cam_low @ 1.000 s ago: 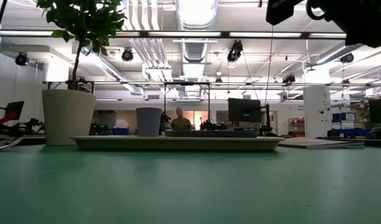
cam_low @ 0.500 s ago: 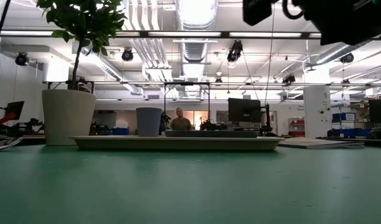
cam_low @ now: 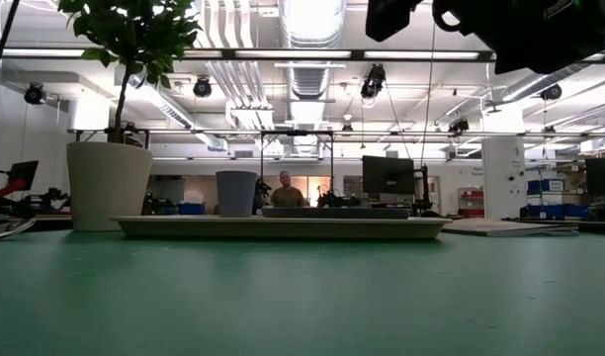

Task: Pick and place plate/cup/fork/spoon on tray
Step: Put the orange fork on the white food tray

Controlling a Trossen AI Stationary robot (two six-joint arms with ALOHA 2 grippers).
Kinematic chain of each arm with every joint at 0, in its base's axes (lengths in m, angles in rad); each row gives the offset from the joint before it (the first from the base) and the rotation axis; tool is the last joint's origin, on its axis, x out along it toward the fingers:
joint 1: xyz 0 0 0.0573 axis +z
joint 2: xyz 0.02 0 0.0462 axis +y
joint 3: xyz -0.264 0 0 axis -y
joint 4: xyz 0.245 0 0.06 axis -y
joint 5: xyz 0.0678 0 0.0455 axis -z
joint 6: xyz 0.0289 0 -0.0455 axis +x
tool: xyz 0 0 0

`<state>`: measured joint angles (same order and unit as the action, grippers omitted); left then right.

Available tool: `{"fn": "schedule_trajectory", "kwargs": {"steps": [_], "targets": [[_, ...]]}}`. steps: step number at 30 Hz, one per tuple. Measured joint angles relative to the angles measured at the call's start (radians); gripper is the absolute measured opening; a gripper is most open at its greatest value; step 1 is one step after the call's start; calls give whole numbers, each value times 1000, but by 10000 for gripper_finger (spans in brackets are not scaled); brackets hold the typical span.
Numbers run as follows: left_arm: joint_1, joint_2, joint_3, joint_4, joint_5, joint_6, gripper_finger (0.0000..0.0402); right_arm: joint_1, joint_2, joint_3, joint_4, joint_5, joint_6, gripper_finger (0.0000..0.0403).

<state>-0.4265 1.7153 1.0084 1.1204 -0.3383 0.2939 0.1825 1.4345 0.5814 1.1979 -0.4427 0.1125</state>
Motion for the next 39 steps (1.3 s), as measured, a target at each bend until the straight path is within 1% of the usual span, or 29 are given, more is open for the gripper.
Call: {"fn": "schedule_trajectory", "kwargs": {"steps": [2,4,7,11,15,22,25,39], "targets": [[0,0,0,-14,-38,1,205,0,-5,-6,27,2,-19,66],[-1,0,-1,-18,-99,1,205,0,-10,-12,45,3,-44,66],[-2,0,-1,-22,-154,1,205,1,-27,-30,43,55,-80,66],[-1,-1,-1,-31,-173,1,205,4,-57,-66,41,144,-145,66],[-2,-1,-1,-30,-217,18,205,3,-92,-105,26,219,-203,66],[-1,-9,10,-29,-258,48,202,11,-147,-127,-79,369,-289,66],[0,-9,13,-30,-303,61,190,14,-150,-129,-87,391,-297,66],[1,-9,-1,-31,-323,60,90,16,-151,-130,-86,394,-289,66]]}}
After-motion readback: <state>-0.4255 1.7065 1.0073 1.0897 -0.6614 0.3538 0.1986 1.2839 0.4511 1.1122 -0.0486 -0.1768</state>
